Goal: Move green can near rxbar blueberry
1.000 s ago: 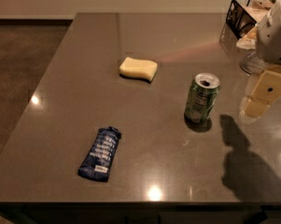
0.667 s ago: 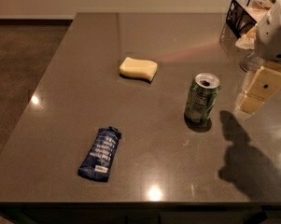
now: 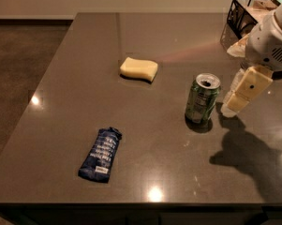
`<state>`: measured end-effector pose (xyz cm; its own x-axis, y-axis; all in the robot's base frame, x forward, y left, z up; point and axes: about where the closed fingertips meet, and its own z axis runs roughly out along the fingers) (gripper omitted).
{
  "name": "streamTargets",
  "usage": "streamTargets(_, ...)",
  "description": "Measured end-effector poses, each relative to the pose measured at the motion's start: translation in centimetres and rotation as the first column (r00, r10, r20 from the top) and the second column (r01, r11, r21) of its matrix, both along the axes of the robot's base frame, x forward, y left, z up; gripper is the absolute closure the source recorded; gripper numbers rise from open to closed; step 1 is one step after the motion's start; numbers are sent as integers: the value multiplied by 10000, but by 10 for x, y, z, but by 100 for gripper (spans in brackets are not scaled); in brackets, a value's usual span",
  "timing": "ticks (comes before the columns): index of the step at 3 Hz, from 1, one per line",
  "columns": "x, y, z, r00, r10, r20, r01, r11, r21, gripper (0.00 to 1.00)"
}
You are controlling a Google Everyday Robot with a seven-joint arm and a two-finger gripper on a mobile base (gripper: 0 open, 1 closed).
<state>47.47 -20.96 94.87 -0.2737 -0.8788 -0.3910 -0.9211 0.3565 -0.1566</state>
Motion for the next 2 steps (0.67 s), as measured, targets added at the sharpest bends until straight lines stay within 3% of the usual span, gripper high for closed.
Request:
streamTargets(1, 6, 7, -18, 9997, 187, -187, -178, 9988, 466, 0)
streamTargets(2, 15, 7, -28, 9997, 251, -27, -249, 9978, 607, 0)
